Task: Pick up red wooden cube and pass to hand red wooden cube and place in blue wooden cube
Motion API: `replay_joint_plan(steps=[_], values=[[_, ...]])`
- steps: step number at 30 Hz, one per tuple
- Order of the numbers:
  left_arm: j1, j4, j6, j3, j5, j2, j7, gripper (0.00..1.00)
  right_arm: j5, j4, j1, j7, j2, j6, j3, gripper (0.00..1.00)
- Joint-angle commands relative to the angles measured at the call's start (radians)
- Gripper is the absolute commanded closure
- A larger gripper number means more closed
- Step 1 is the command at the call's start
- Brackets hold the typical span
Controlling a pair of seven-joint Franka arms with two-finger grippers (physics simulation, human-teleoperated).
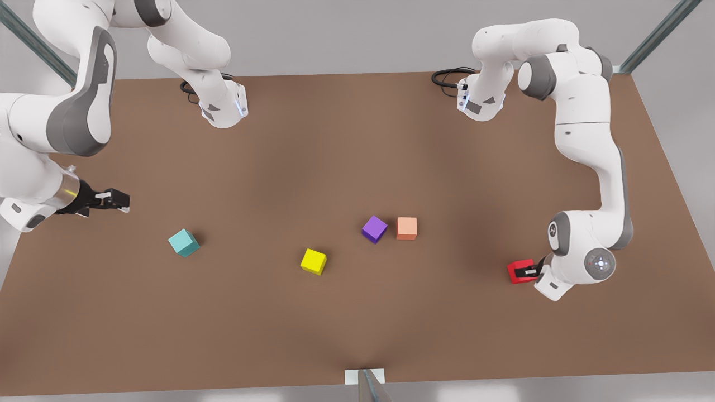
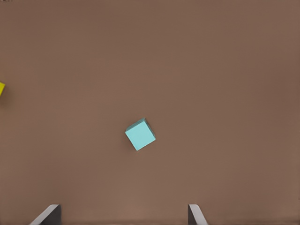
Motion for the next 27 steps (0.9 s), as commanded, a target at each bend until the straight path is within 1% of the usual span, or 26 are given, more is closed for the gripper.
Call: replay_joint_plan(steps=[1, 9, 12, 16, 22, 23, 24, 25, 27], values=[[-0.001, 0.0, 0.046, 0.0, 0.006, 0.002, -0.079, 0.0, 0.001, -0.001, 0.002, 0.015, -0.001, 0.003, 0.0, 0.0], [-0.003, 0.0, 0.071, 0.0, 0.003, 0.048, -0.077, 0.0, 0.0, -0.004, 0.006, 0.017, 0.005, 0.001, 0.002, 0.0], [-0.001, -0.046, 0.071, 0.0, 0.006, 0.048, -0.074, 0.0, 0.001, -0.004, 0.009, 0.02, 0.007, 0.001, 0.003, 0.0], [-0.001, -0.048, 0.077, 0.0, 0.008, 0.071, -0.076, 0.0, 0.004, -0.004, 0.009, 0.02, 0.007, 0.0, 0.003, 0.0], [0.0, -0.048, 0.155, -0.002, 0.004, 0.085, -0.077, 0.0, 0.006, -0.006, 0.009, 0.02, 0.008, -0.003, 0.003, 0.0], [0.0, -0.048, 0.155, 0.0, 0.004, 0.083, -0.077, 0.33, 0.006, -0.006, 0.009, 0.02, 0.008, -0.003, 0.003, 0.0], [0.0, -0.046, 0.155, -0.002, 0.004, 0.085, -0.076, 0.47, 0.006, -0.006, 0.009, 0.02, 0.008, -0.003, 0.003, 0.0], [0.002, -0.046, 0.155, -0.002, 0.003, 0.083, -0.076, 0.51, 0.006, -0.006, 0.009, 0.021, 0.011, -0.005, 0.003, 0.0], [0.002, -0.043, 0.152, -0.003, 0.0, 0.077, -0.076, 0.51, 0.006, -0.006, 0.009, 0.023, 0.011, -0.003, 0.005, 0.0]])
